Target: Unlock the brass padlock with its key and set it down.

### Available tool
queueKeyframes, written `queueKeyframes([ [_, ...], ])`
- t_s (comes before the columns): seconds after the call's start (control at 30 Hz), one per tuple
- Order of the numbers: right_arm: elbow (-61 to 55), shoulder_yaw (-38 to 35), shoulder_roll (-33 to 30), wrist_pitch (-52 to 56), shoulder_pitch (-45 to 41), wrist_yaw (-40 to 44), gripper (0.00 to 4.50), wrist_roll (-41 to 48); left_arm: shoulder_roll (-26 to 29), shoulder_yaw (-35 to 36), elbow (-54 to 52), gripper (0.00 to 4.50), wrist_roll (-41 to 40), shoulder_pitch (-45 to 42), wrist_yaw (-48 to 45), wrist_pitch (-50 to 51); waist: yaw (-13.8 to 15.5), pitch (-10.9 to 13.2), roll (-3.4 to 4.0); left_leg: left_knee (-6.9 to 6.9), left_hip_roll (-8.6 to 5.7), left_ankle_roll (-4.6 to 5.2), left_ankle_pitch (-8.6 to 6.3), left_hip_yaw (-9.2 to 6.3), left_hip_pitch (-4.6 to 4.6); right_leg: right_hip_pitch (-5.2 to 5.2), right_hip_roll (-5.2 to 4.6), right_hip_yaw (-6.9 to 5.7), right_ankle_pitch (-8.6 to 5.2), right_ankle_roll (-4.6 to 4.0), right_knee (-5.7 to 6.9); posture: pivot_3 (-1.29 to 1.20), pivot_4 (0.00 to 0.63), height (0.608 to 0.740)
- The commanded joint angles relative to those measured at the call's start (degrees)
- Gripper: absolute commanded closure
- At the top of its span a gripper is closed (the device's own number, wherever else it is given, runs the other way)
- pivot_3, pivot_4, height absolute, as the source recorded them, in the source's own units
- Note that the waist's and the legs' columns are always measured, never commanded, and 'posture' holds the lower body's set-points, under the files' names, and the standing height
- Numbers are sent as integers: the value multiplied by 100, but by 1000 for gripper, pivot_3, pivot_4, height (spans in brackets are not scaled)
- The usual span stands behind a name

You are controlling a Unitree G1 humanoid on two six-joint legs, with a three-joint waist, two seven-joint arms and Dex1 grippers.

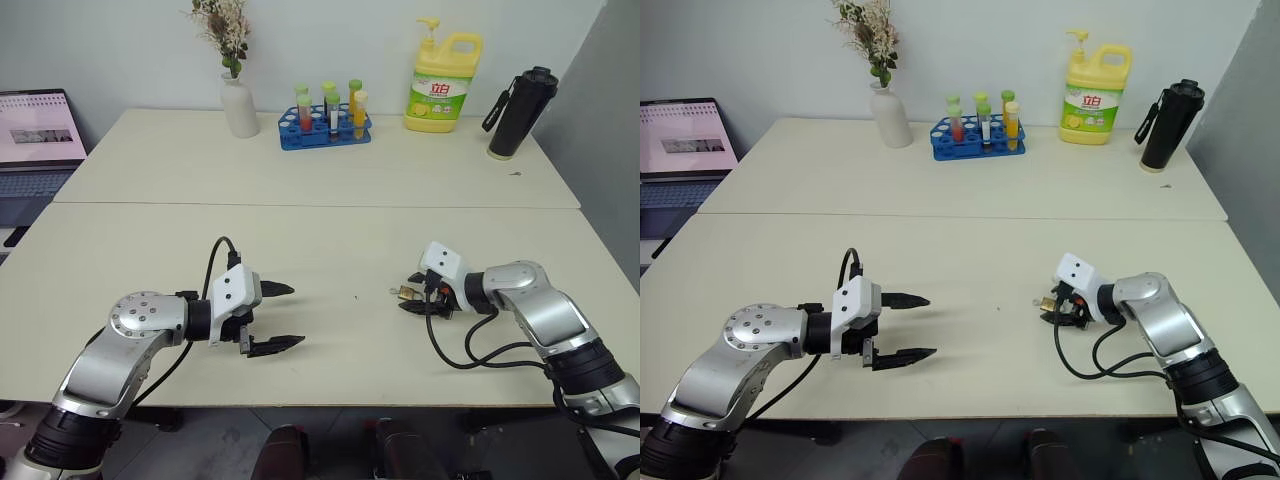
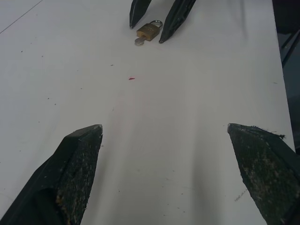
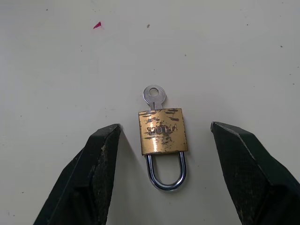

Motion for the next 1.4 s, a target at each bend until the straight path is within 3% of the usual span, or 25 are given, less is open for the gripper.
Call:
queueKeyframes([
  [0.03, -39, 33, 9, 24, 73, -93, 1633, -34, 0, 35, -75, 0, 16, -92, -5, -141, -1, 0, 0, 0, 0, 0, 0, 0, 0, 0, 0, 0, 0, 0, 0, 0, 150, 740],
  [0.13, -64, 92, -83, -164, 129, -89, 2460, -152, -10, 42, -79, 0, 13, -80, 12, -125, -7, 0, 0, 0, 1, 0, 0, 0, 1, 0, 0, 1, 0, 0, 0, 0, 150, 740],
  [0.2, -115, 283, -331, -948, 189, -230, 3247, -629, -39, 60, -90, 0, 0, -69, 75, -73, -7, 0, 0, 1, 1, 0, 0, 0, 2, 1, 0, 1, 1, 2, 0, 0, 150, 740],
  [0.27, -145, 355, -393, -1204, 199, -259, 3573, -761, -28, 46, -50, 0, 61, -70, 107, -67, -1, -1, -1, 2, 0, 0, 0, 1, 2, 2, 0, 1, 1, 4, 0, 0, 150, 740],
  [0.47, -625, 198, -348, -1597, 100, -416, 3564, -768, -217, 130, -40, 0, -93, -179, 382, 300, -3, 0, -1, 2, 1, 0, 0, 1, 2, 3, 0, 2, 2, 5, -3, 0, 150, 740],
  [0.63, -1471, 186, -554, -2968, 244, -872, 3564, -1450, -567, 528, -168, 0, -905, -563, 776, 1216, -3, -1, -5, 2, 5, 0, 0, -6, -11, -7, 0, -4, 2, 6, -3, 0, 150, 740],
  [0.73, -1476, 364, -770, -4242, 284, -1546, 3564, -2452, -804, 701, -135, 0, -1359, -914, 1086, 1747, 1, -1, -3, 1, 2, 0, 0, -10, -10, -6, 1, -6, 1, 6, -4, 0, 150, 740],
  [0.93, -1236, 279, -543, -5303, 270, -2614, 3564, -3356, -1030, 675, -107, 0, -1827, -1566, 1359, 2365, 2, 0, -8, 3, -1, -4, 2, -5, -11, -5, -2, -2, 3, 7, -4, 0, 150, 740],
  [1.07, -1029, 226, -337, -5697, 161, -3009, 3564, -3569, -1115, 476, 30, 0, -1969, -1978, 1259, 2624, 2, 0, -8, 3, -1, -9, 5, -3, -9, -5, -1, 1, 5, 3, -2, 0, 150, 740],
  [1.4, -1002, 134, -59, -5943, 116, -3035, 3564, -3542, -1312, 6, 557, 0, -1760, -2354, 969, 2504, 1, 0, -8, 3, -2, -12, 7, -2, -8, -4, 0, 2, 19, -21, 1, 0, 150, 740],
])
